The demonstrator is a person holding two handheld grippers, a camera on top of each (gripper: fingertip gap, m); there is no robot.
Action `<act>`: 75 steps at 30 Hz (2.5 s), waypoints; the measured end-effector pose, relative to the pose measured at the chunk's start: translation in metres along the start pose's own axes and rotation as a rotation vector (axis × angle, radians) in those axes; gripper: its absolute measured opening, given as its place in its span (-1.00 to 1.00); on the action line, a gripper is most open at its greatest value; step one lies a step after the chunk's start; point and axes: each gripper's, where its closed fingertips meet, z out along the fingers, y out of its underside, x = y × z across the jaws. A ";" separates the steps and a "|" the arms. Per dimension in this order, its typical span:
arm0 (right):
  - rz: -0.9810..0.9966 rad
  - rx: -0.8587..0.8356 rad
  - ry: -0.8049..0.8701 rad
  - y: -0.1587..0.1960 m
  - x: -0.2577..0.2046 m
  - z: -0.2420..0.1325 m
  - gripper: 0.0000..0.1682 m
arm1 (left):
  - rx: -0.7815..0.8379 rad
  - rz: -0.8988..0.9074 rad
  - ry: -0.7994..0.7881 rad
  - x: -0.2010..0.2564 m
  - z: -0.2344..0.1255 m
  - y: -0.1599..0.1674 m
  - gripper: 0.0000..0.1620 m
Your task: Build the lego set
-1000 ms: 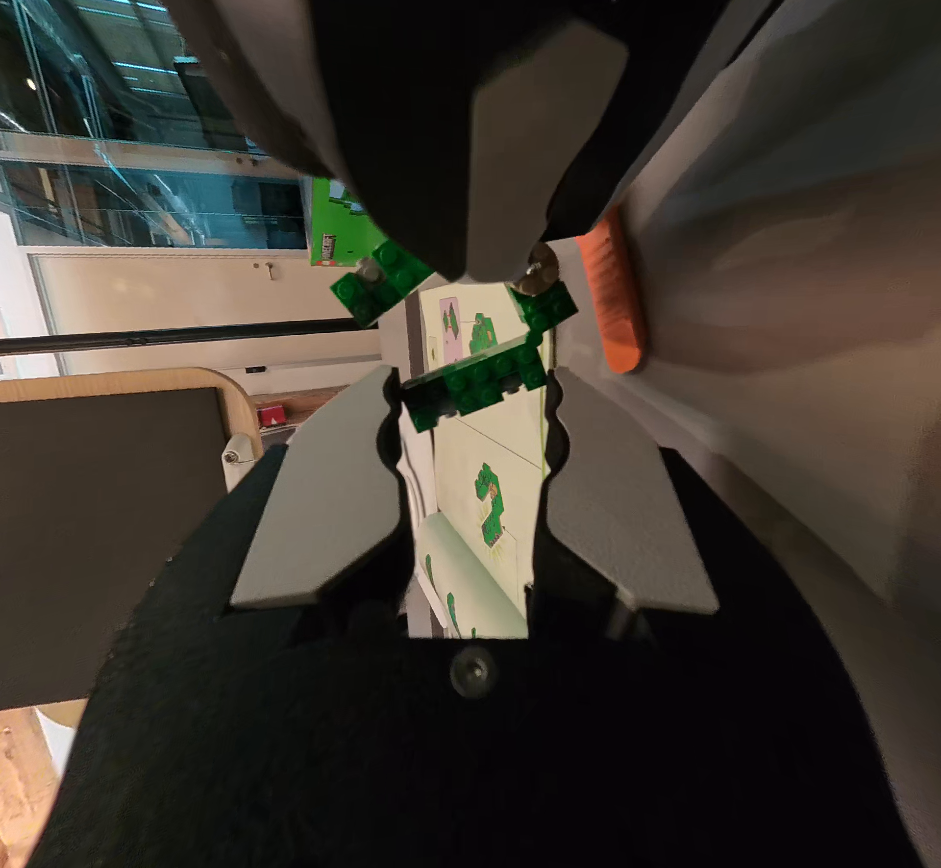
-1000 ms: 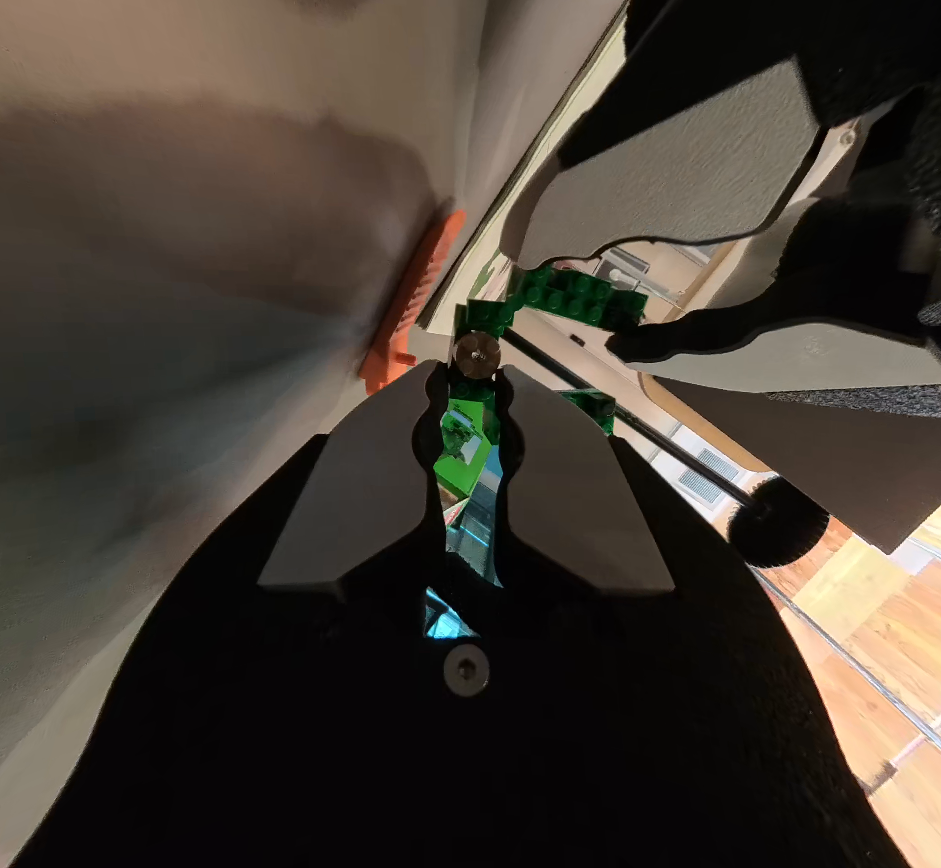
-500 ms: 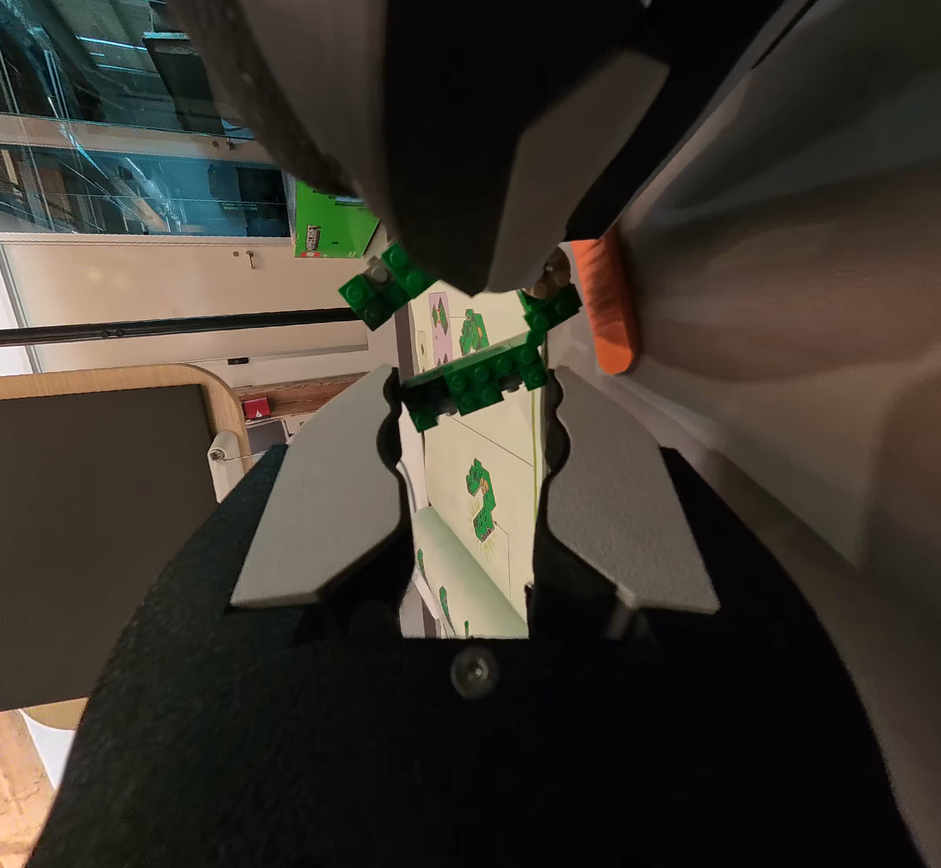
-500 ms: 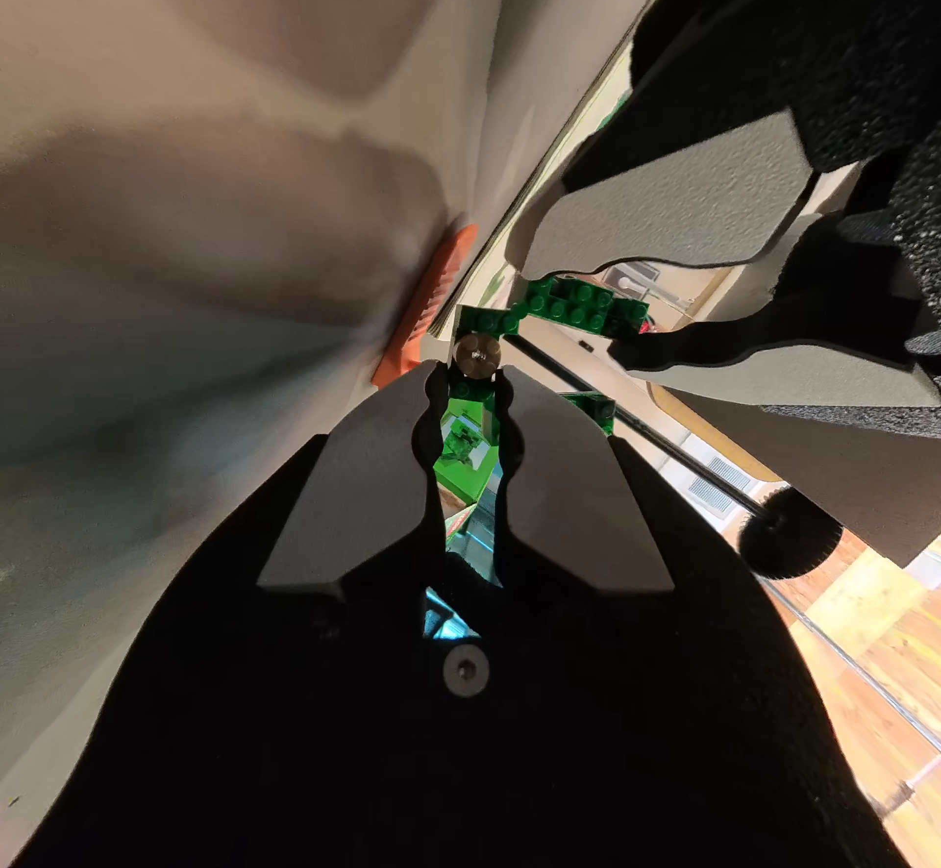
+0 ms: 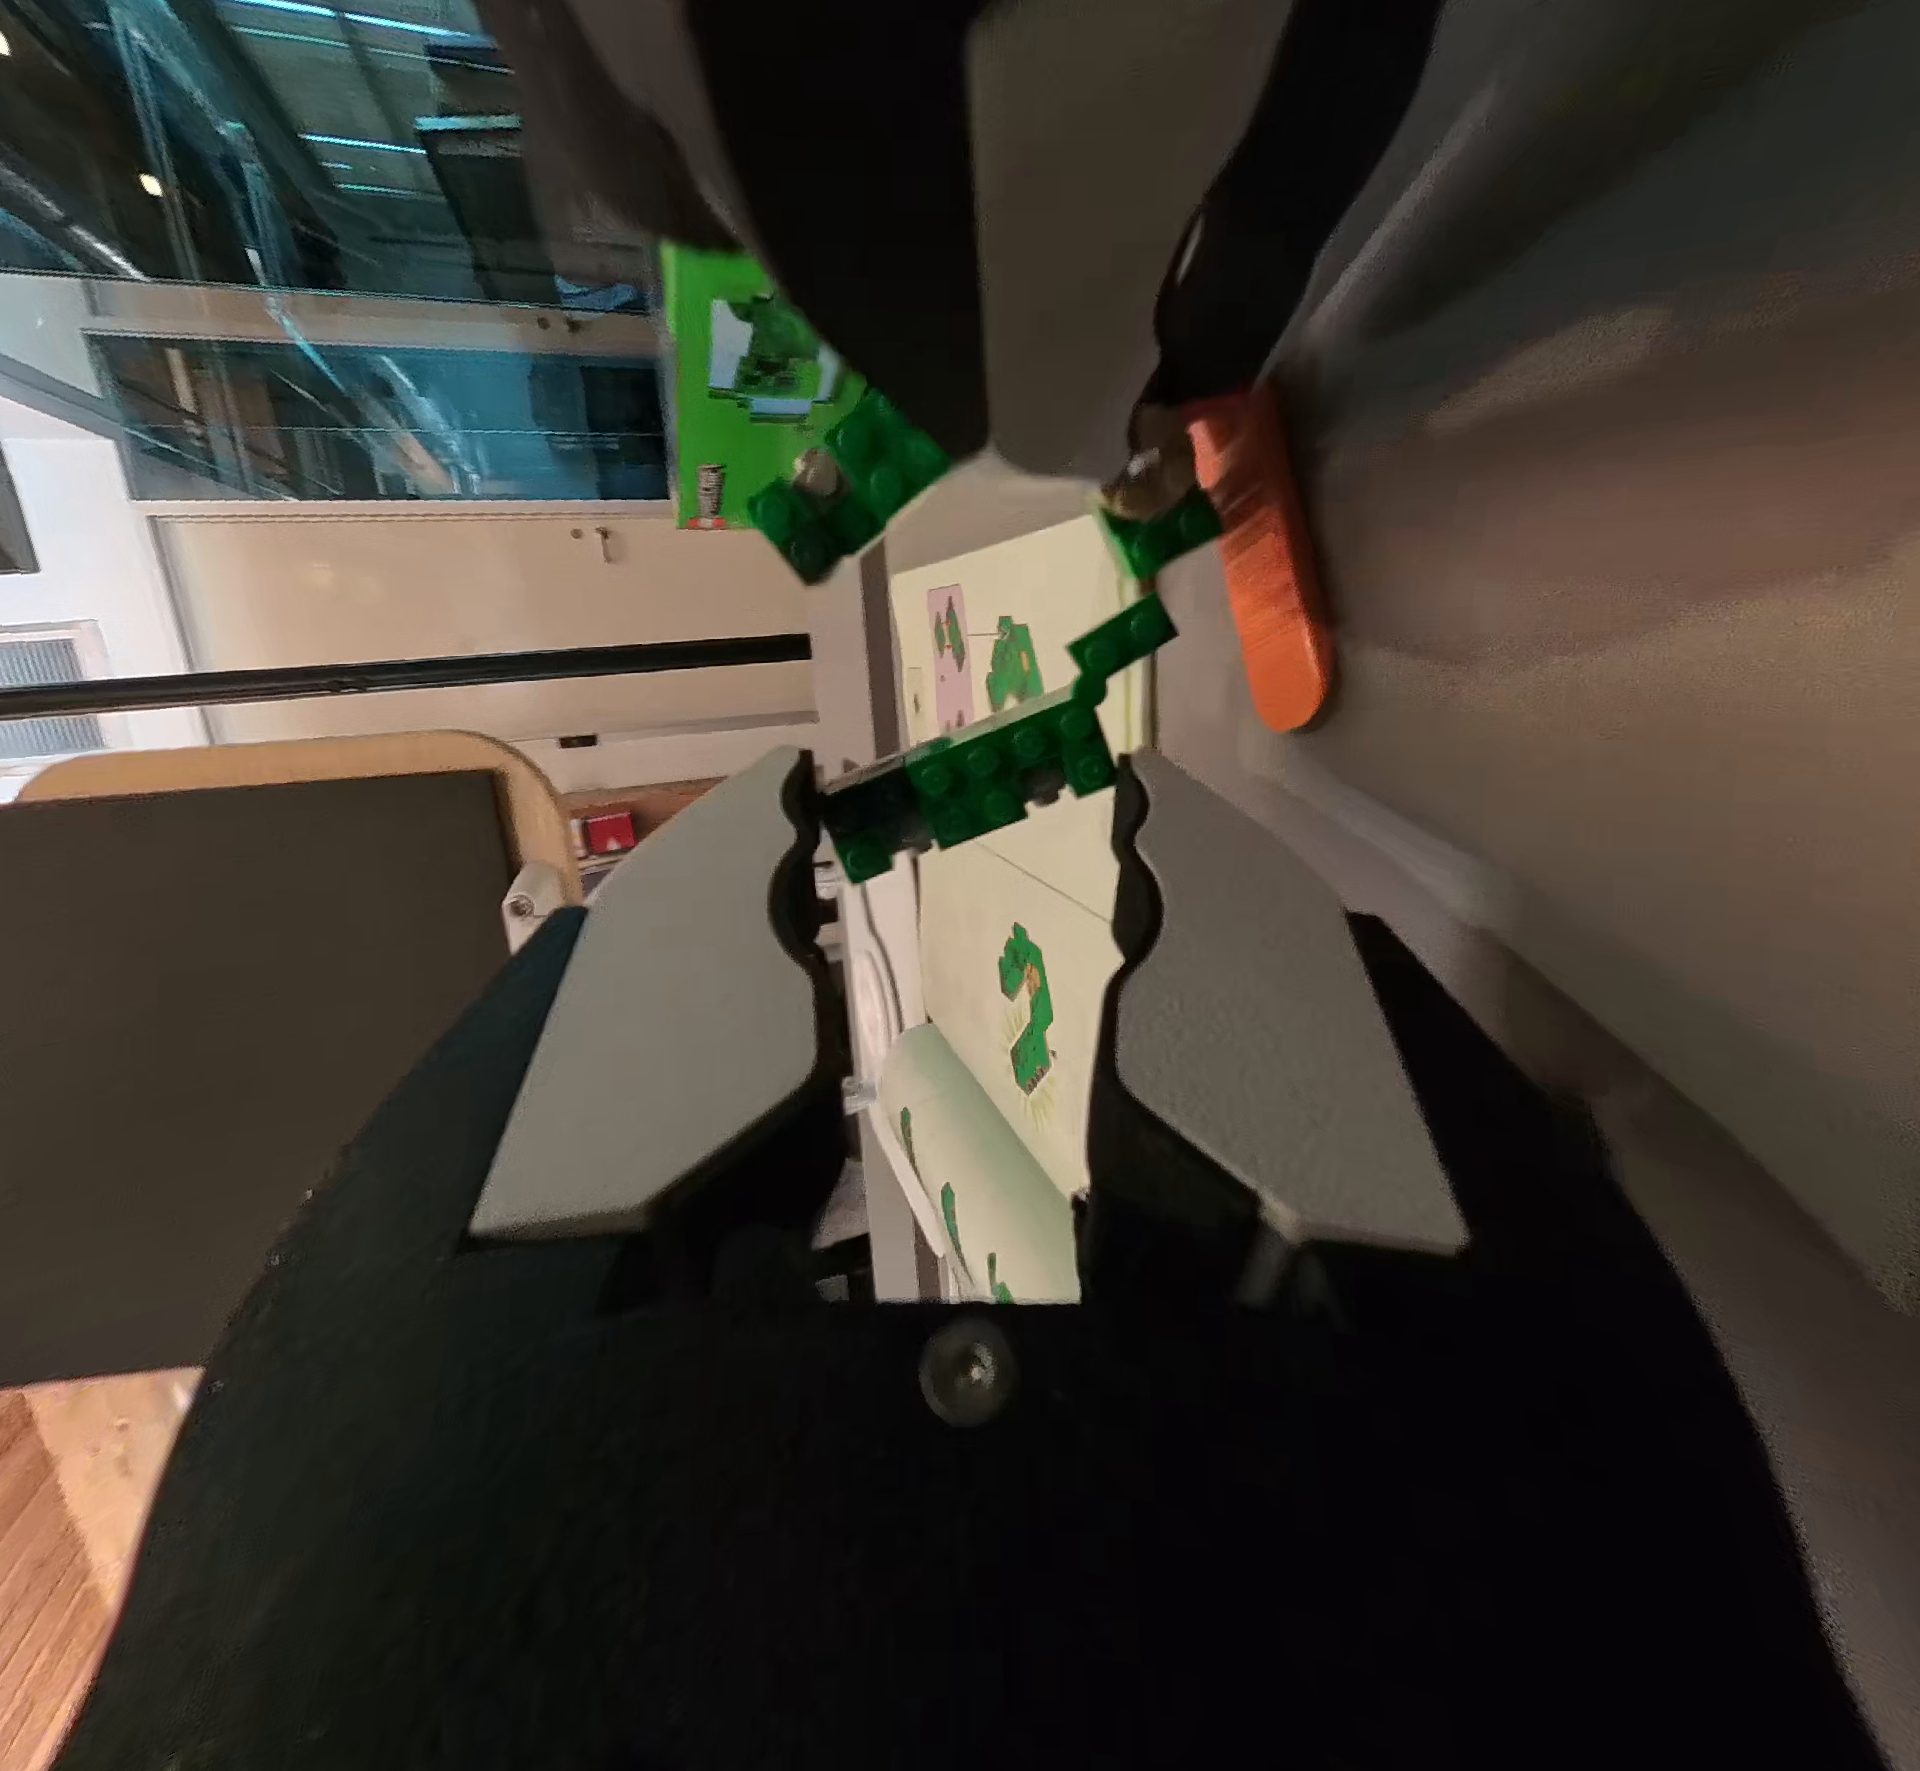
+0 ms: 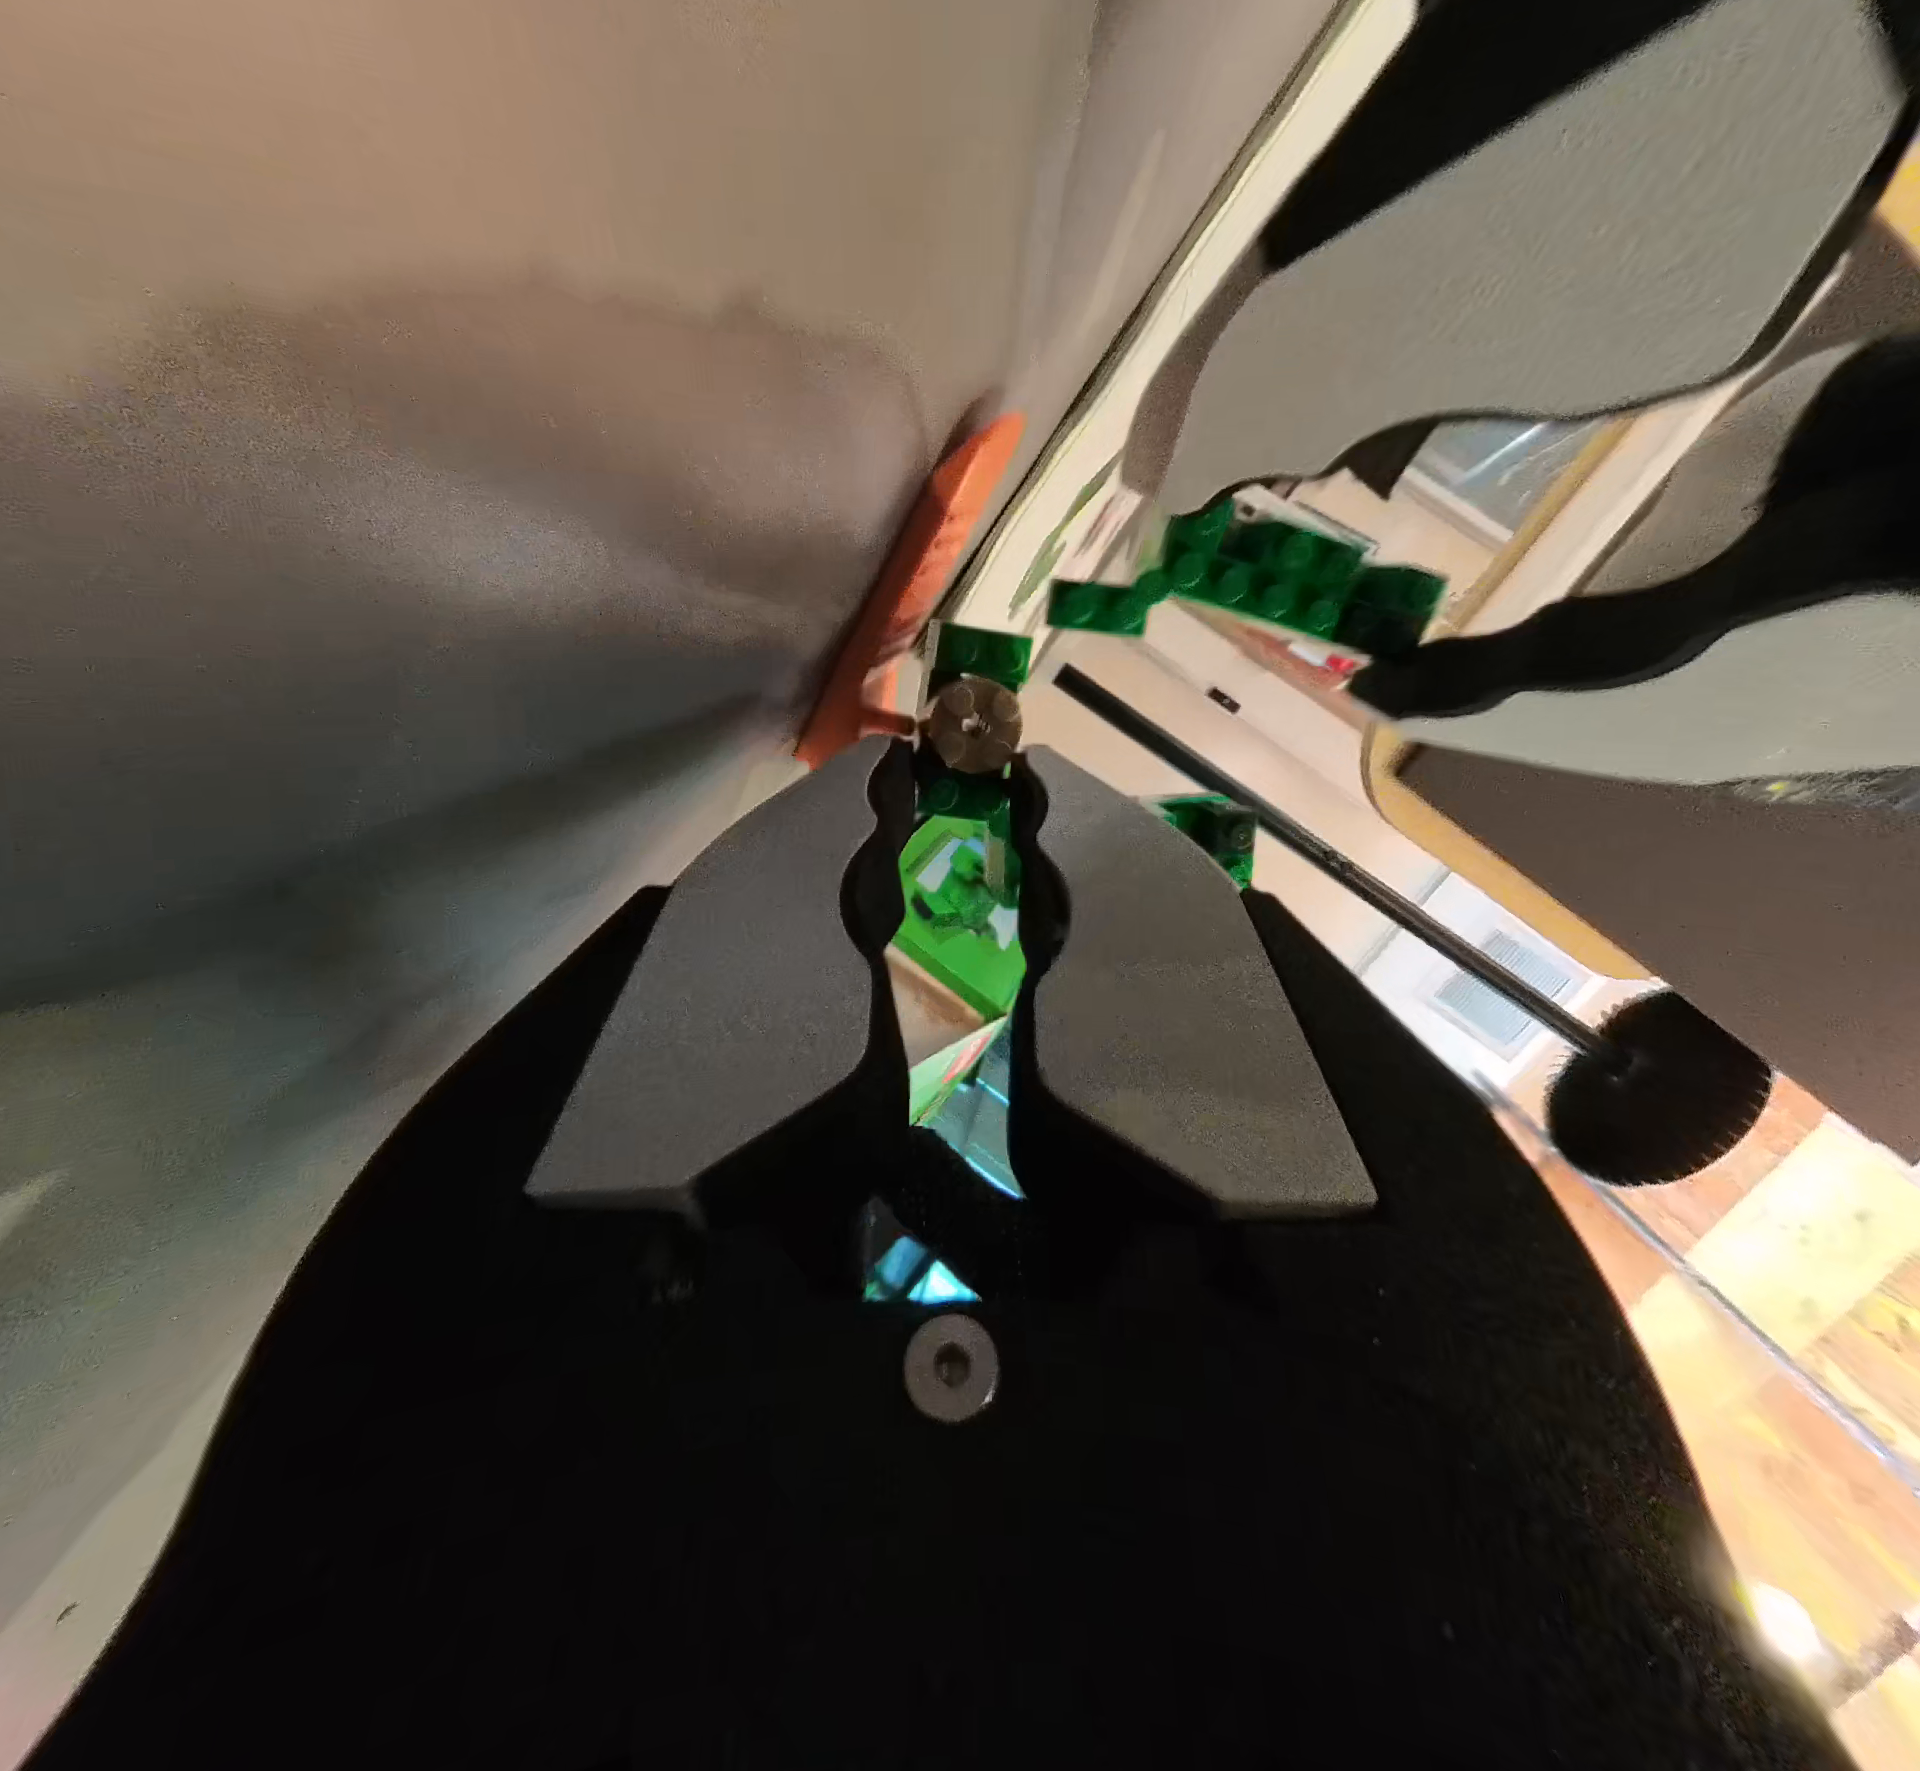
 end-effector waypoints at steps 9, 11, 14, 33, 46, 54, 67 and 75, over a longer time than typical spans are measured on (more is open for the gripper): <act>0.233 0.112 -0.363 0.017 -0.022 -0.039 -0.80 | 0.070 -0.095 -0.118 -0.017 -0.017 0.014 -0.33; 0.254 0.152 -0.428 0.019 -0.023 -0.050 -0.80 | 0.086 -0.110 -0.132 -0.018 -0.022 0.014 -0.33; 0.275 0.221 -0.556 0.019 -0.028 -0.068 -0.80 | 0.113 -0.125 -0.182 -0.026 -0.033 0.013 -0.33; 0.512 0.311 -1.034 0.016 -0.067 -0.155 -0.80 | 0.246 -0.115 -0.306 -0.021 -0.073 -0.010 -0.33; 0.706 0.289 -0.504 -0.021 -0.012 -0.114 -0.80 | 0.313 -0.265 -0.054 0.011 -0.065 -0.038 -0.34; 0.825 0.350 -0.454 -0.018 0.004 -0.106 -0.80 | 0.287 -0.430 0.080 0.017 -0.059 -0.030 -0.34; 0.738 0.345 -0.318 -0.023 0.017 -0.111 -0.80 | 0.262 -0.485 0.137 0.021 -0.056 -0.028 -0.34; 0.715 0.280 -0.296 -0.013 0.012 -0.111 -0.80 | 0.129 -0.555 0.413 0.037 -0.062 -0.021 -0.33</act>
